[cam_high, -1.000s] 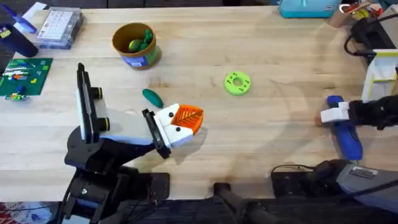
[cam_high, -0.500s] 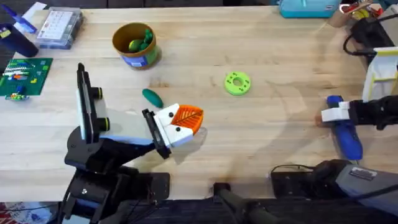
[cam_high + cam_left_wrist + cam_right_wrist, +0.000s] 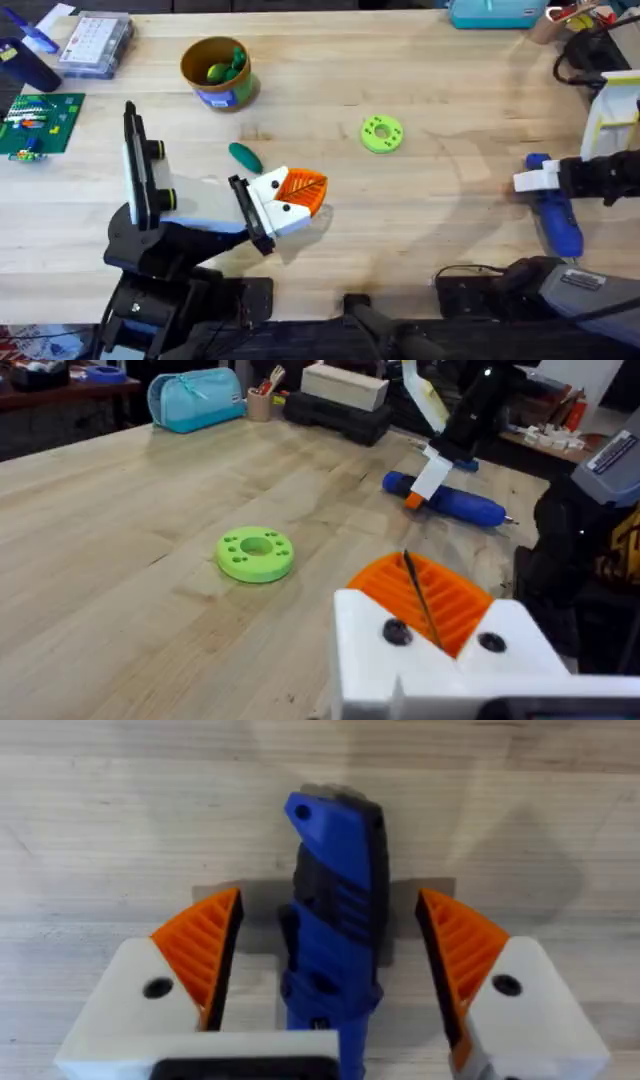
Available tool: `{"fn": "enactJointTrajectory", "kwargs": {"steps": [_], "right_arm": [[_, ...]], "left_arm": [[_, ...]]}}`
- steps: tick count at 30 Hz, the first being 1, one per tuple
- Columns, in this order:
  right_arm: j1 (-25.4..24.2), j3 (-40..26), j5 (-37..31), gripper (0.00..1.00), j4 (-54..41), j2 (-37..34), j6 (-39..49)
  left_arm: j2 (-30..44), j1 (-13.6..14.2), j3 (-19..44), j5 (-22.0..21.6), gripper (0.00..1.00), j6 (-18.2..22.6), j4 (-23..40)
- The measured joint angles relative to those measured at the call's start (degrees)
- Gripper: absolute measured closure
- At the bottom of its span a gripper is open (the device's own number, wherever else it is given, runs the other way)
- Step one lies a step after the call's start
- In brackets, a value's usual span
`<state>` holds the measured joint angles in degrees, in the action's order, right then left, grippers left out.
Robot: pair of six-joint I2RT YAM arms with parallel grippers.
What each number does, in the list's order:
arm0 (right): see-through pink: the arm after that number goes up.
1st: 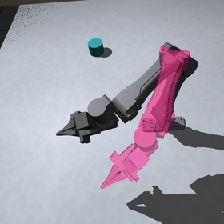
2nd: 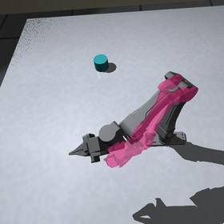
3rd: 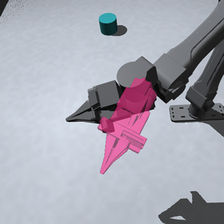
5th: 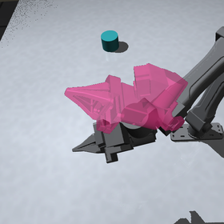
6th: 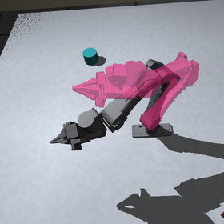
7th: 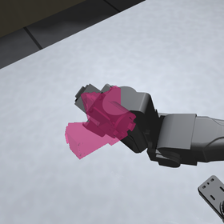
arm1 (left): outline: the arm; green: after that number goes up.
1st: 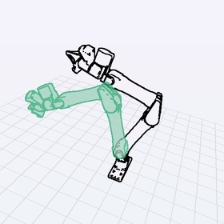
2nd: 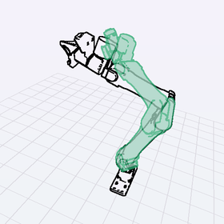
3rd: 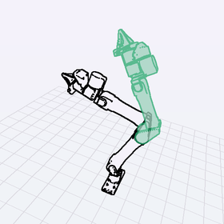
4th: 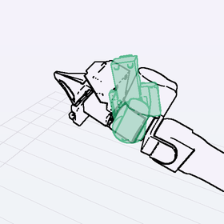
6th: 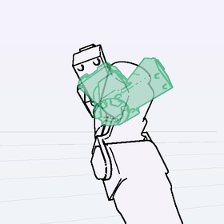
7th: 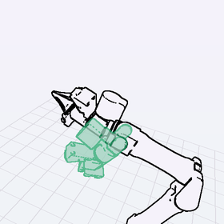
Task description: Pick up the gripper from the table and insert it into the empty holder that is missing its gripper. Then pick up a screw, insert it into the mounting hole, and use the screwdriver to tighten it. Finally, clean up the table by picking up the vegetable and placing it into the bucket.
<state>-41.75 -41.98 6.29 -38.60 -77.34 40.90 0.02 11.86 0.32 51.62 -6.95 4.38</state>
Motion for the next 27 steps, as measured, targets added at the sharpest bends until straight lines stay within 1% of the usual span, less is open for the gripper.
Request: {"fn": "enactJointTrajectory", "kwargs": {"steps": [6, 11, 15, 27], "right_arm": [[0.0, 0.0, 0.0, 0.005, -0.4, 0.0, 0.8], [0.0, 0.0, 0.7, 0.005, -5.0, 0.0, 0.8], [-0.1, -0.2, 2.2, 0.004, -6.4, 0.0, 0.6], [-0.1, -0.2, 2.8, 0.005, -6.4, 0.0, 0.7]], "left_arm": [[0.0, 0.0, 0.0, 0.0, 0.987, 0.0, 0.0], [0.0, 0.0, 0.0, 0.0, 0.987, 0.0, 0.0], [0.0, 0.0, 0.0, 0.0, 0.988, 0.0, 0.0], [0.0, 0.0, 0.0, 0.0, 0.988, 0.0, 0.0]]}}
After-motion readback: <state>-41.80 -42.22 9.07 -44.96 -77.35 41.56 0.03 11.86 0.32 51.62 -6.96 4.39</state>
